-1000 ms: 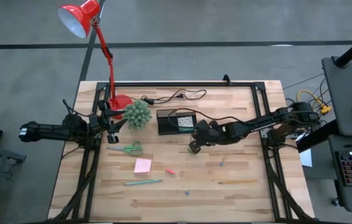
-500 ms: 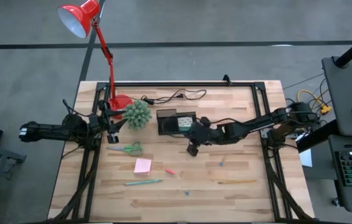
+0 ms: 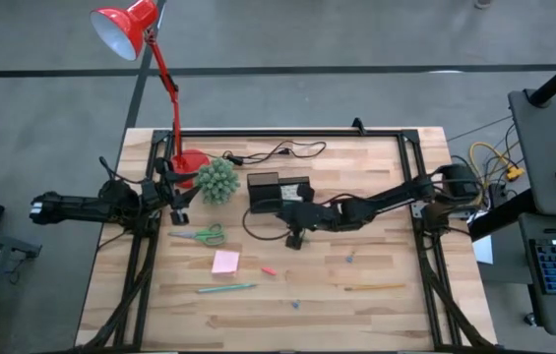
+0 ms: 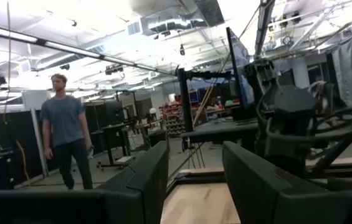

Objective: Pick and place office supplies into organizer
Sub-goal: Put the blue eraser into the desk organizer

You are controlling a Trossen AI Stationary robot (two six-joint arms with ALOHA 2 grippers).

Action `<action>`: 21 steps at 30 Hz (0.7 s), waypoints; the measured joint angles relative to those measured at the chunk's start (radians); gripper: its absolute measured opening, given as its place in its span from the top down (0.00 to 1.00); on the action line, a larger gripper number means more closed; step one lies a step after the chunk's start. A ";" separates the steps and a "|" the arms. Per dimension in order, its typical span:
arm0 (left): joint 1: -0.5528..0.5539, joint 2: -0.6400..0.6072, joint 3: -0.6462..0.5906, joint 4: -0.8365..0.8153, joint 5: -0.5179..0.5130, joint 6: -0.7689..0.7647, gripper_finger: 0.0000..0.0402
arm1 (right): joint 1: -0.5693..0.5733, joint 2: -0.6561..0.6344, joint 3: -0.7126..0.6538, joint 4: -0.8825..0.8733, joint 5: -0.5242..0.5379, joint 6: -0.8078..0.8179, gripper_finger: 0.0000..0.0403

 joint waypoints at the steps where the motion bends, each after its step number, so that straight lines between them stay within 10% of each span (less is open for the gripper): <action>1: 0.000 0.002 0.000 0.004 -0.006 0.000 0.65 | -0.003 0.016 0.012 -0.006 0.001 -0.006 0.94; 21: 0.001 0.015 0.000 -0.002 -0.045 0.000 0.65 | -0.041 0.254 0.309 -0.136 0.001 -0.159 0.94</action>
